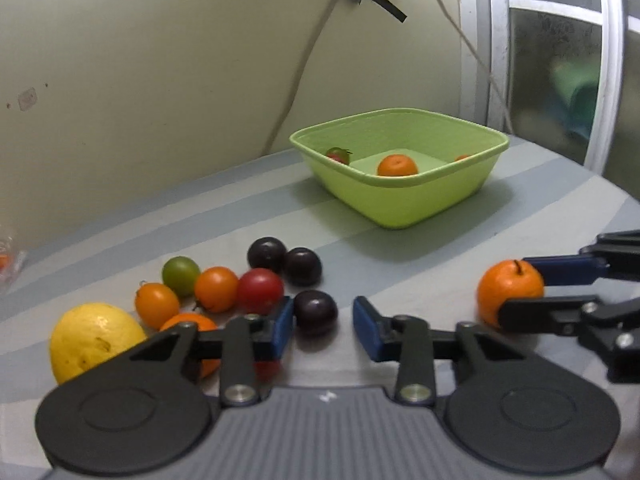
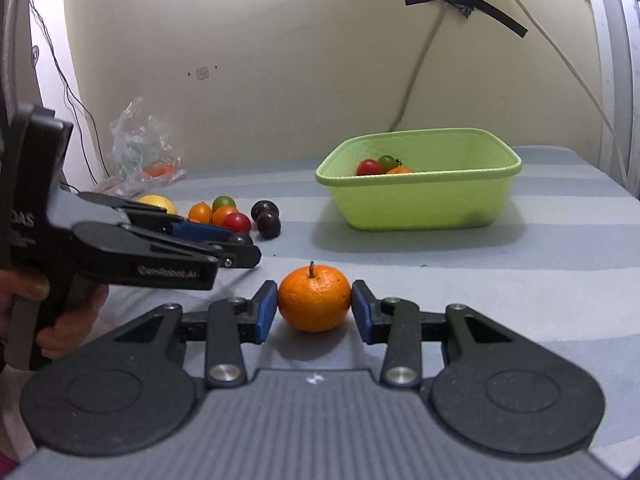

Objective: Organize fruits
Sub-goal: 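Grasp a tangerine with the right gripper while the left gripper grasps a dark plum, then drop the dark plum from the left gripper into the green basket, then grasp a red tomato with the right gripper and release it into the basket, then grasp a tangerine with the left gripper while the right gripper grasps a dark plum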

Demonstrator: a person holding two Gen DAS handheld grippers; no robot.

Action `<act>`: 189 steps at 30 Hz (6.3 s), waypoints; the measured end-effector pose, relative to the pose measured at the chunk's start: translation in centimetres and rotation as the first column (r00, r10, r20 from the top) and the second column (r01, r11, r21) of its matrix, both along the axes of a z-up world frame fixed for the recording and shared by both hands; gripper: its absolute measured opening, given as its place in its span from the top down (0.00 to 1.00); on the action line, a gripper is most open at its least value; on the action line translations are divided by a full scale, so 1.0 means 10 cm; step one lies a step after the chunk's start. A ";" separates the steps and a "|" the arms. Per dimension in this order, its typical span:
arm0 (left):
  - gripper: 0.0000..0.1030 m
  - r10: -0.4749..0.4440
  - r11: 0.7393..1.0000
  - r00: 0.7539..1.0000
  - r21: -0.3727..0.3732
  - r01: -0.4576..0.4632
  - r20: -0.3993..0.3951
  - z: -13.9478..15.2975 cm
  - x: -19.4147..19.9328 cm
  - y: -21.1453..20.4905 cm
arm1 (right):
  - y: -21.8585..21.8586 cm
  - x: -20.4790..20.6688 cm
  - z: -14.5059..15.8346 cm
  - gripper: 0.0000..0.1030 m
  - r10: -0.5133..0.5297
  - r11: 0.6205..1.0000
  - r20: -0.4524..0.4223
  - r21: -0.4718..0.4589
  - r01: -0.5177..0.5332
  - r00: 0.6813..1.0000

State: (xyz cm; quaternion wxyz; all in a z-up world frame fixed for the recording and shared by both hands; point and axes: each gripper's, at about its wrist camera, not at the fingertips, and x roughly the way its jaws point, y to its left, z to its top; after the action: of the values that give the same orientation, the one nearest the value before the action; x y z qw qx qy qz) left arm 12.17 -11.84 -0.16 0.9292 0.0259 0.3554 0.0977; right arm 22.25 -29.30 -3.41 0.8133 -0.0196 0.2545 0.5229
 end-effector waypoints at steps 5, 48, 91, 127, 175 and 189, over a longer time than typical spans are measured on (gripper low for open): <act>0.76 -0.014 0.995 0.999 -0.093 0.017 0.036 0.12 -0.01 0.08 | -0.02 0.03 0.02 0.58 0.005 1.000 -0.005 0.023 -0.005 1.000; 0.53 0.039 0.979 0.978 -0.205 0.004 0.203 0.24 -0.89 0.50 | 0.56 0.13 0.30 0.75 0.123 0.988 0.060 0.084 -0.128 0.991; 0.77 -0.047 0.998 0.984 -0.038 0.055 0.171 0.16 -0.40 0.12 | 0.63 -0.10 0.04 0.70 0.147 0.984 0.101 -0.113 -0.136 0.984; 0.63 0.075 0.925 0.947 -0.377 0.052 0.313 0.80 0.13 0.74 | -0.25 1.08 0.24 0.53 -0.383 0.895 -0.054 0.227 0.385 0.922; 0.61 0.008 0.991 0.972 -0.130 0.024 0.236 0.08 -0.92 0.74 | 1.20 -0.16 0.10 0.62 0.018 0.994 0.119 -0.112 -0.005 0.993; 0.66 0.130 0.986 0.982 -0.119 -0.114 0.135 -0.13 -0.67 0.83 | 1.32 0.03 0.05 0.77 0.044 0.986 0.042 -0.165 -0.037 0.998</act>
State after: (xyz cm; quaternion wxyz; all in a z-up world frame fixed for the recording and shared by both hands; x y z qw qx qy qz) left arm 5.44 -3.51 -1.51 0.9445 -0.0546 0.2941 0.1361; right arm 22.58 -16.06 -2.92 0.8037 -0.1037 0.2775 0.5161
